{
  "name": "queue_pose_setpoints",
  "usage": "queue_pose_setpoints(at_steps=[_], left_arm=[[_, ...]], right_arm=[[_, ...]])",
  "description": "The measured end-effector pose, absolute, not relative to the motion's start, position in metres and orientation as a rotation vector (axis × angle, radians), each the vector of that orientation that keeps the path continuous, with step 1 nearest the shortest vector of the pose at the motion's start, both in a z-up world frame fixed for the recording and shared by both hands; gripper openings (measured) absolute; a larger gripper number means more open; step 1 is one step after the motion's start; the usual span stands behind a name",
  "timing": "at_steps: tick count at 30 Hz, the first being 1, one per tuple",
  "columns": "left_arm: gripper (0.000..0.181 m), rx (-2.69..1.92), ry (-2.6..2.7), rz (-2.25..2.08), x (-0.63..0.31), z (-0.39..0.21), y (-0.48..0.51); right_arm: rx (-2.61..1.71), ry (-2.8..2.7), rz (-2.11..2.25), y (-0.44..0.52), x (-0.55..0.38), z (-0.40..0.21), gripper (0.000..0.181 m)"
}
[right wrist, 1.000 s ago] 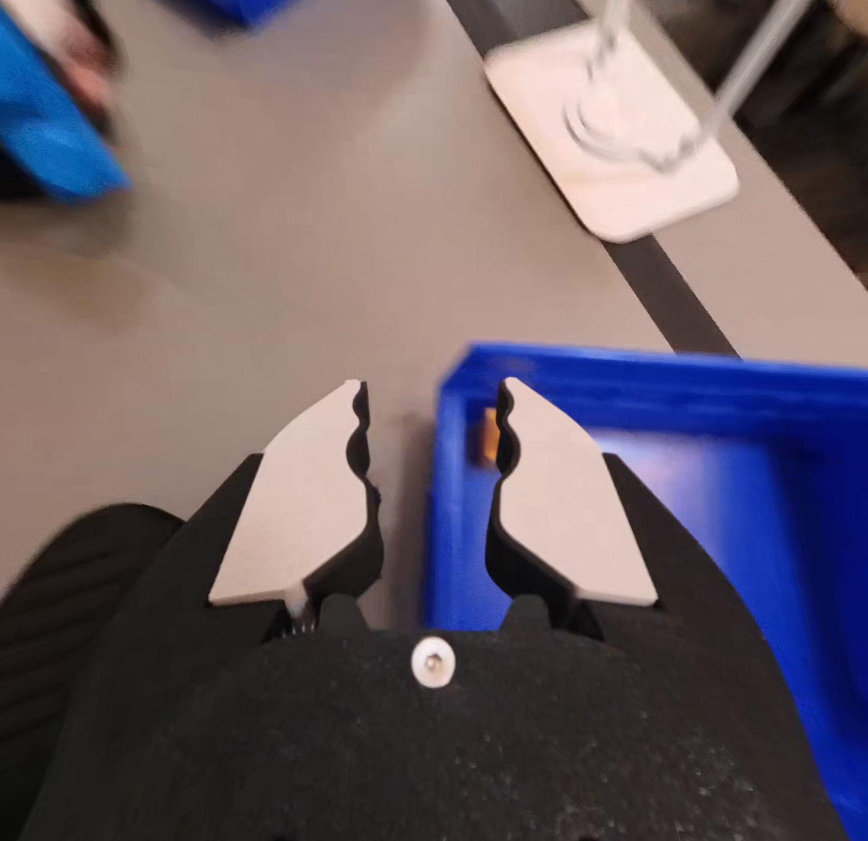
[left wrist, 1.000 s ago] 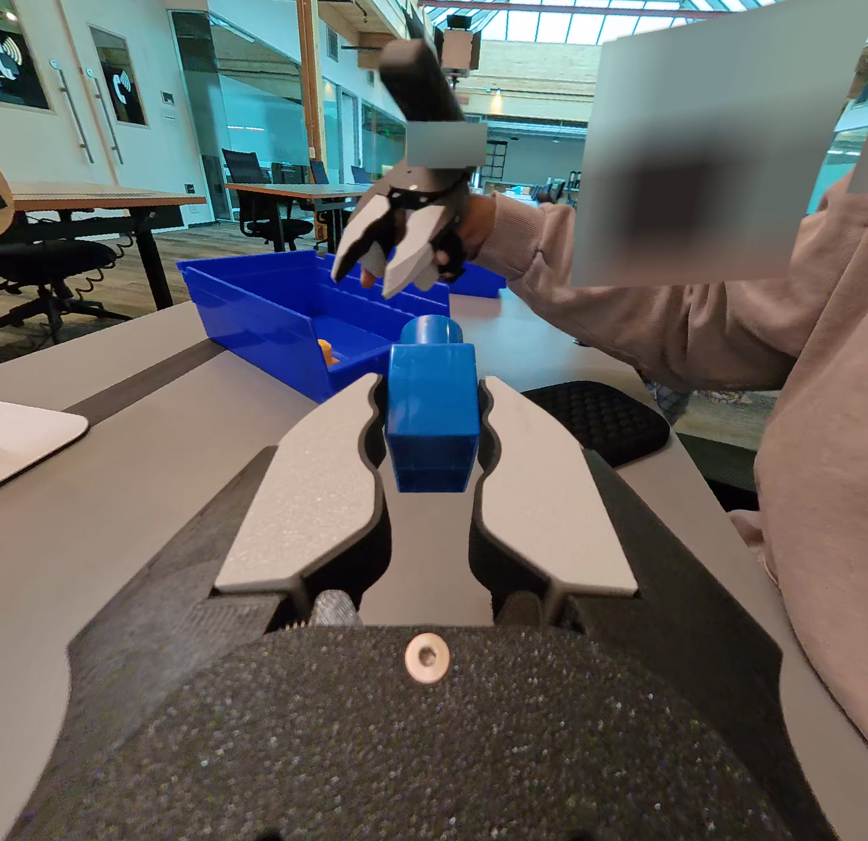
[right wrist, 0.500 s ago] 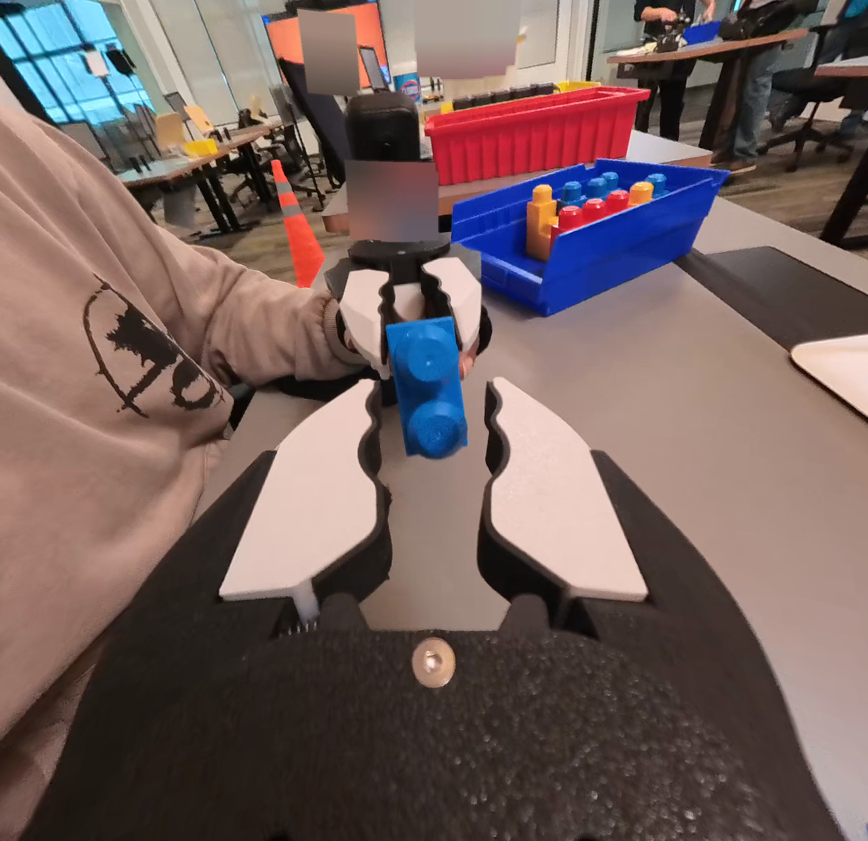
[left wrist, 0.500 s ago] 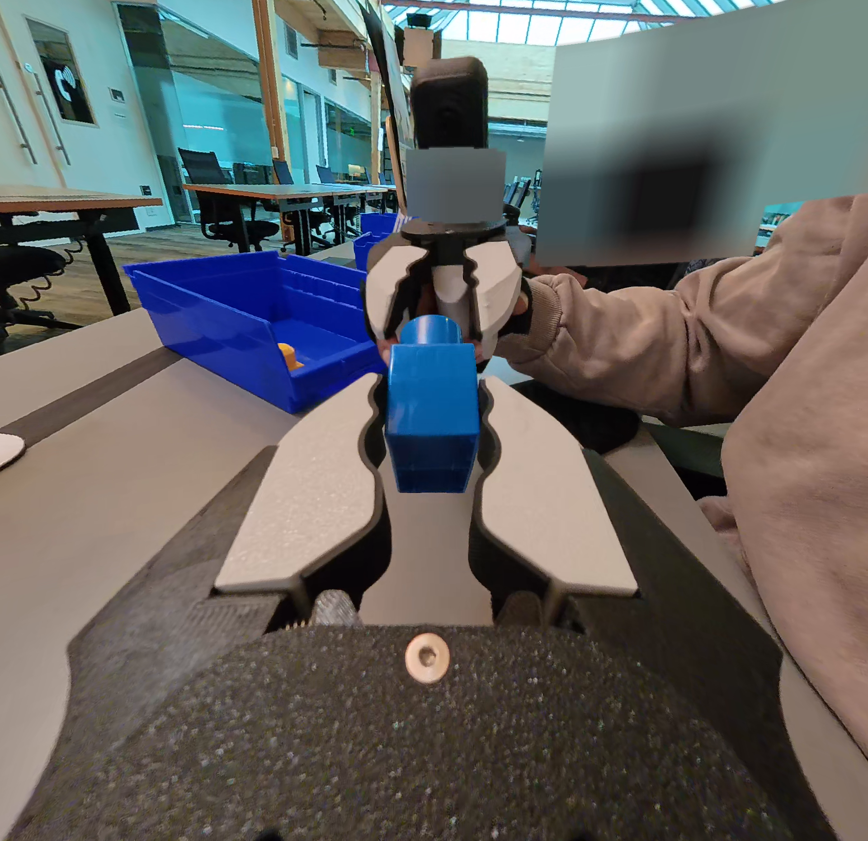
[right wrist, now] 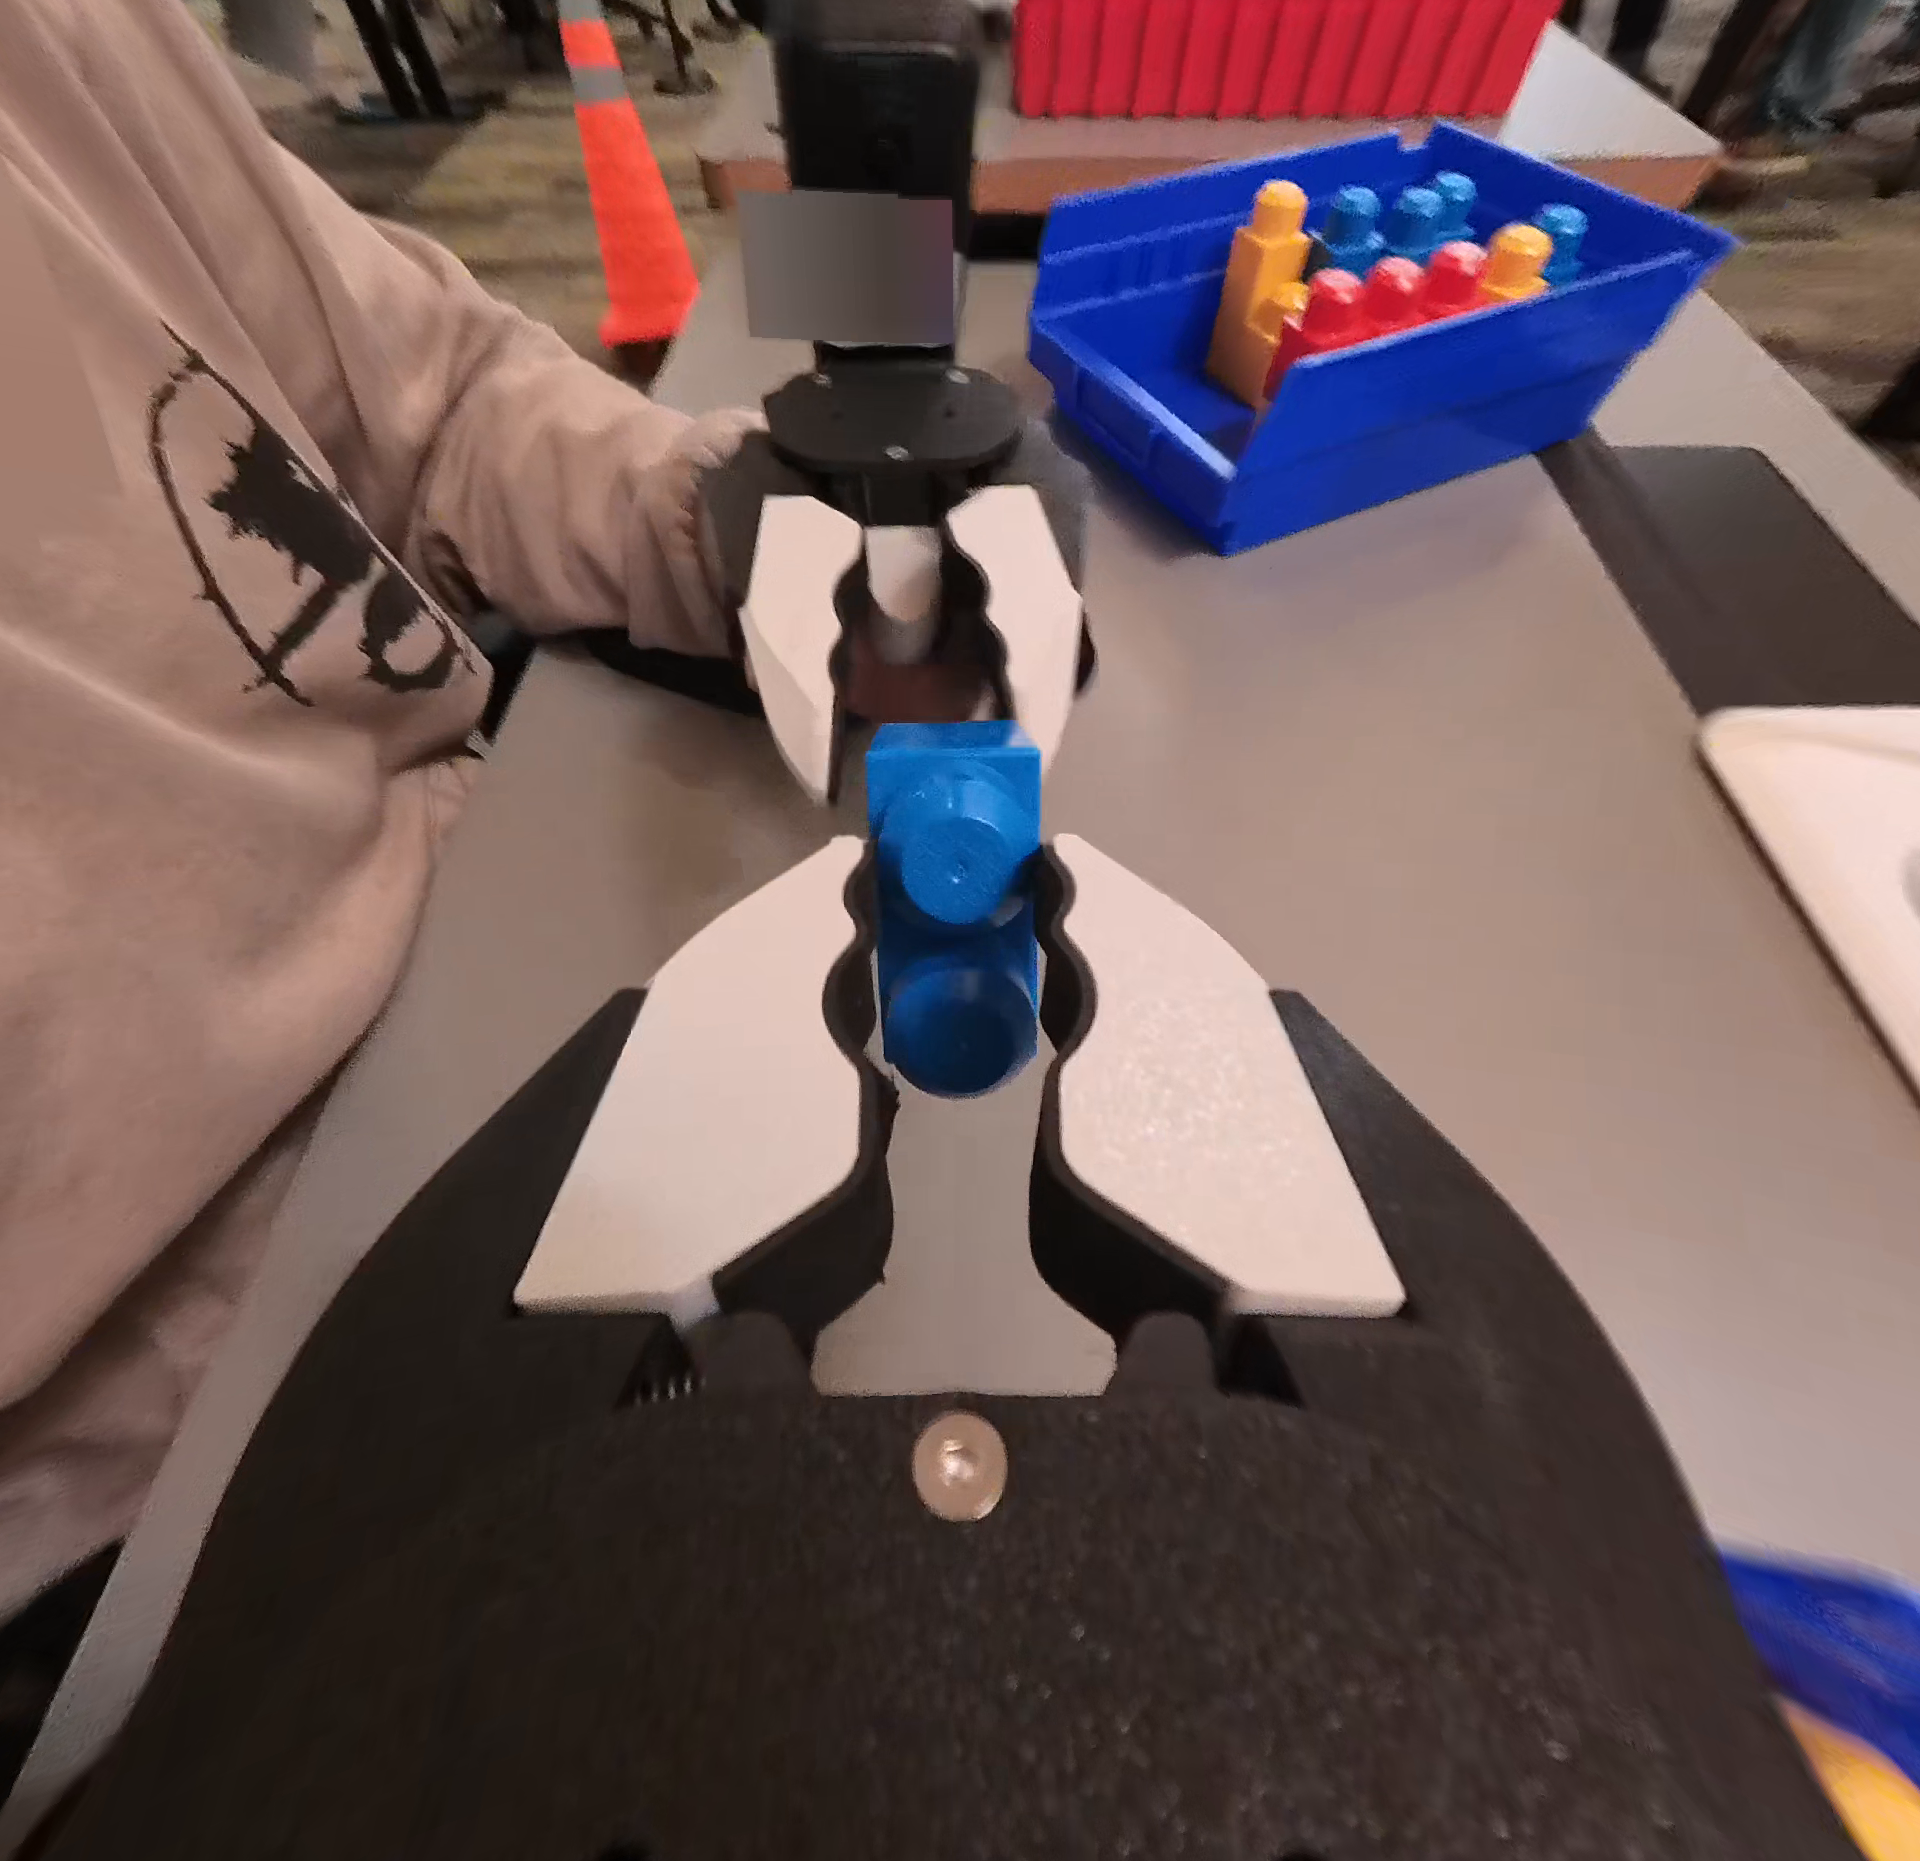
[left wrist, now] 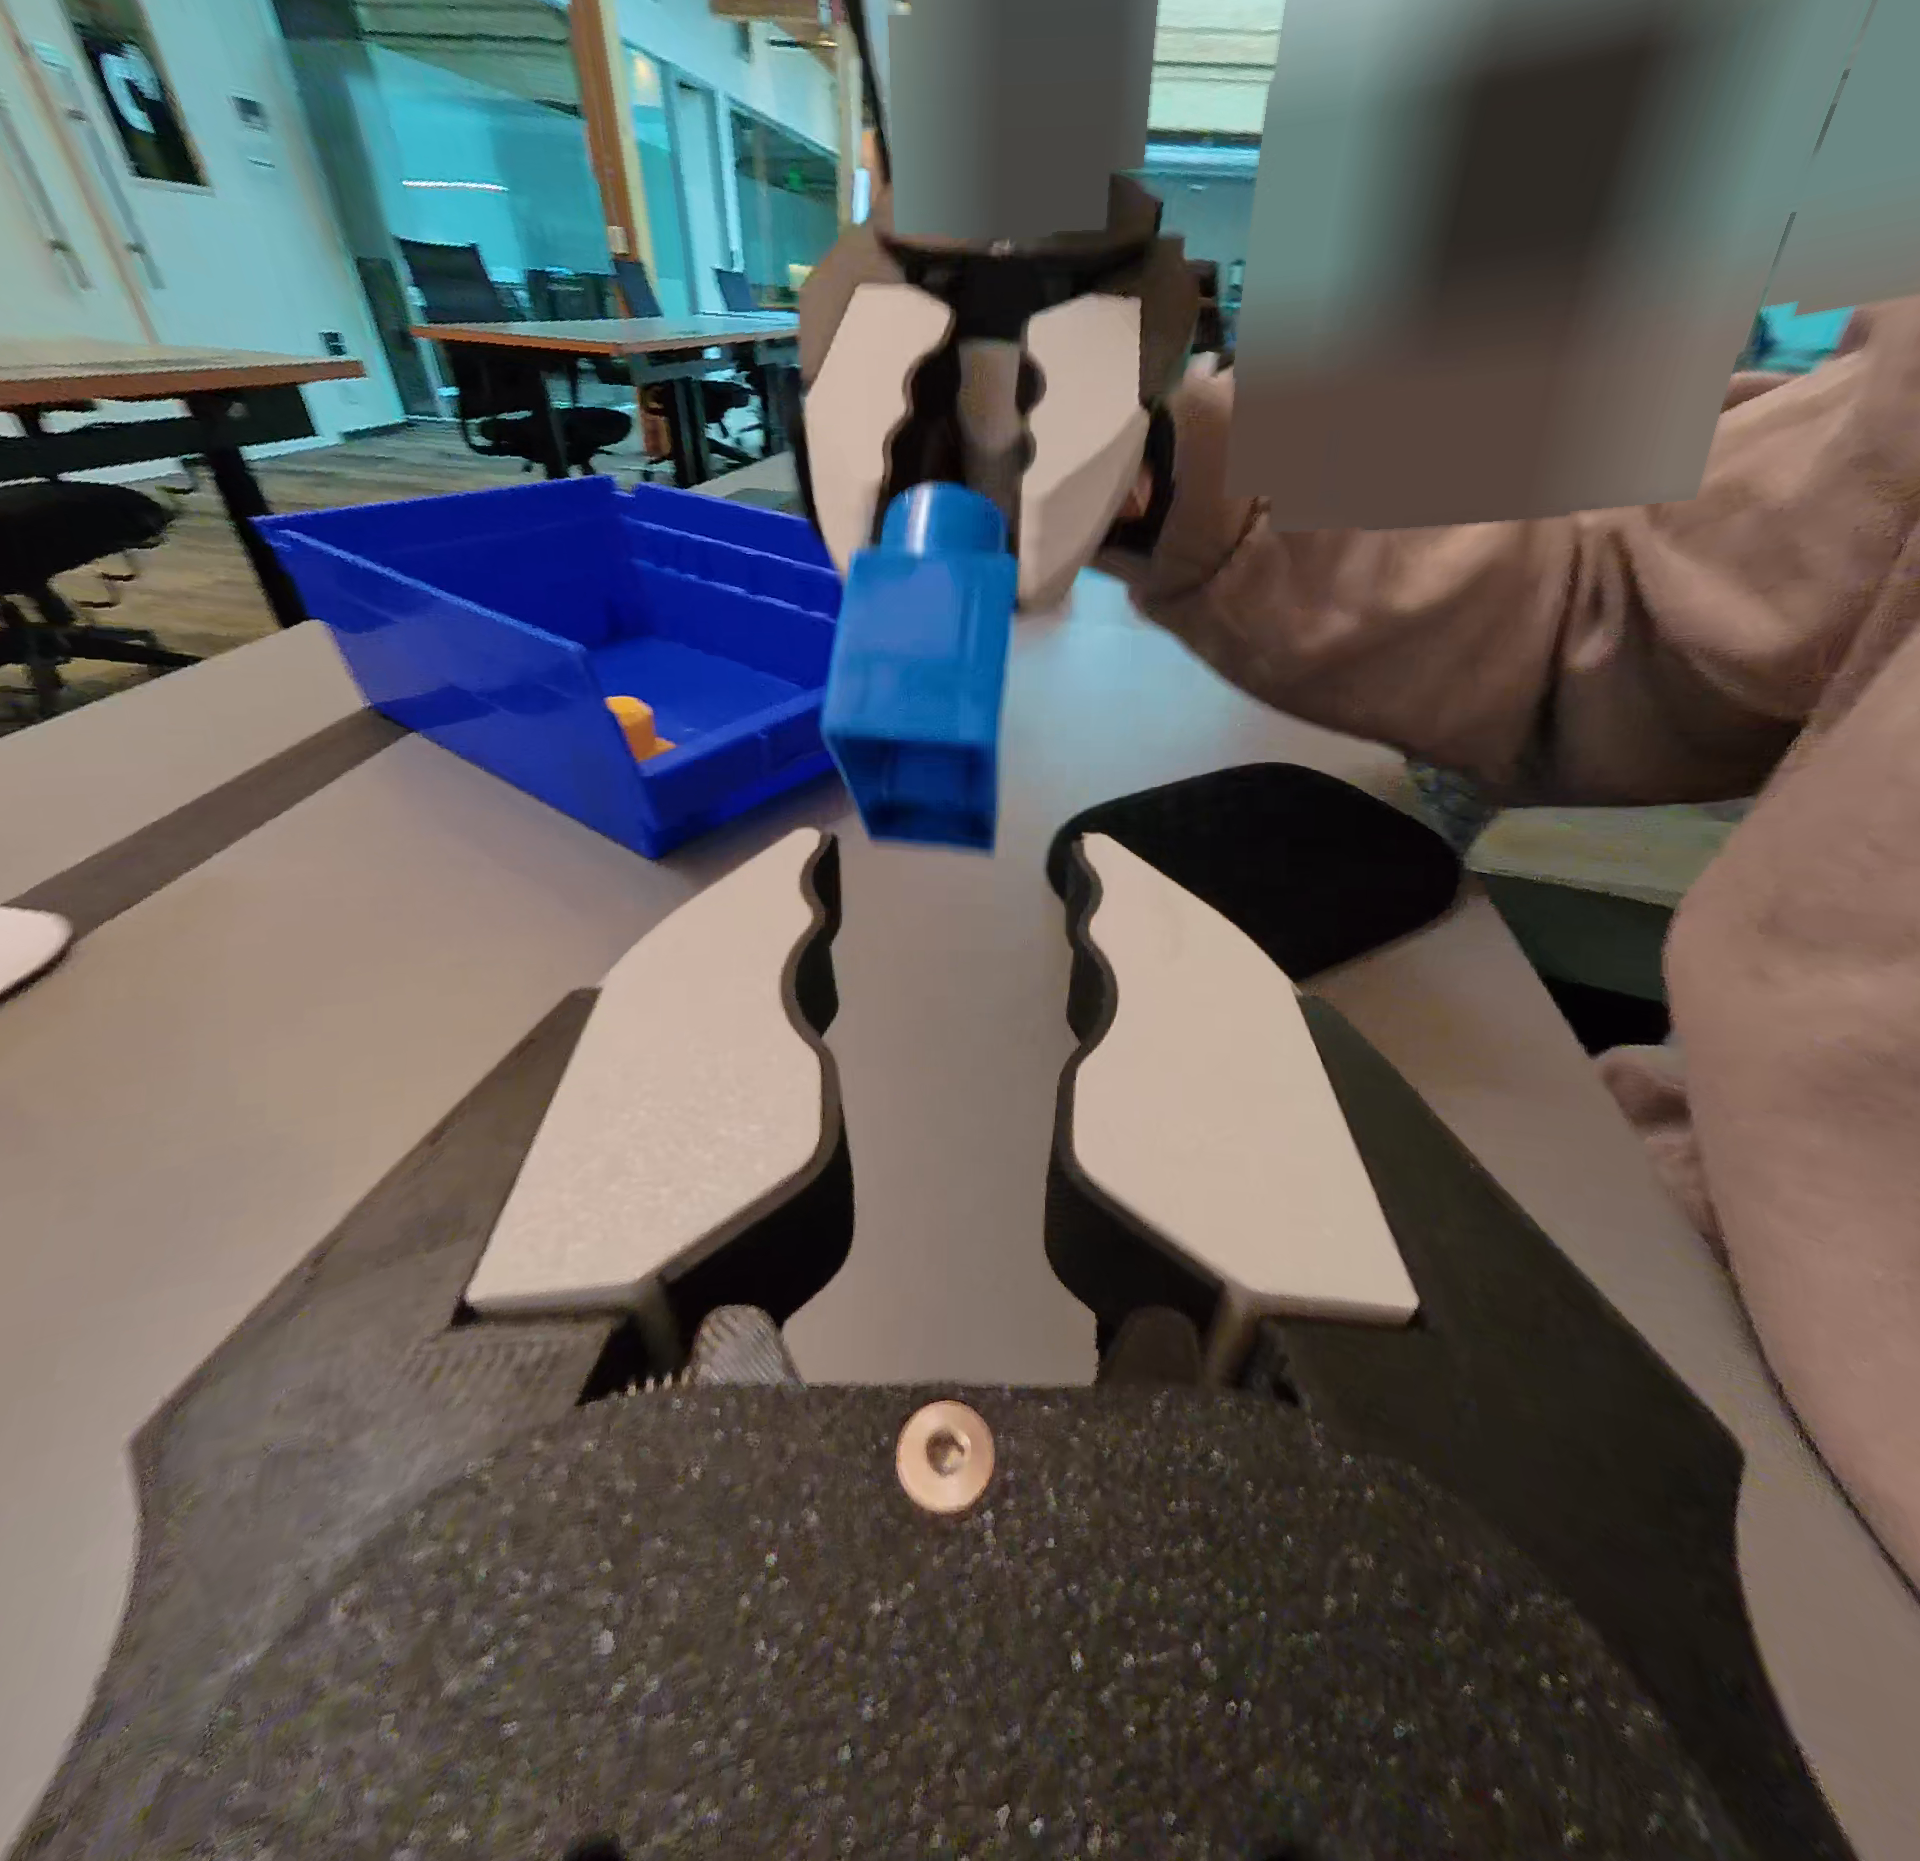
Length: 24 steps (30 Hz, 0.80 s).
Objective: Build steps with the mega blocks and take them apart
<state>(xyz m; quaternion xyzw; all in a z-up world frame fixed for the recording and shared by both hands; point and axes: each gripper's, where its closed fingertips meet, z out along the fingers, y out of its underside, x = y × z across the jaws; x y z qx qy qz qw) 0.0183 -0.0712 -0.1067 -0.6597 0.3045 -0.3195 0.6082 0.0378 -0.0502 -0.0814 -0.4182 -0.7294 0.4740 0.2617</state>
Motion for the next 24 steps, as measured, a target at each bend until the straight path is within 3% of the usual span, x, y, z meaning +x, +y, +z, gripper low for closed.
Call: queue_pose_setpoints(at_steps=[11,17,24], left_arm=[[0.004,-1.503,0.48,-0.519,-0.031,-0.094,-0.048],[0.003,-1.558,0.485,-0.451,-0.039,-0.109,-0.039],[0.003,-1.615,0.493,-0.42,-0.046,-0.127,-0.031]], right_arm=[[-1.678,-1.915,0.349,0.207,0.123,-0.076,0.028],[-1.902,-1.859,0.122,0.309,0.155,-0.118,0.028],[-1.997,-1.897,0.105,0.359,0.14,-0.157,0.028]])
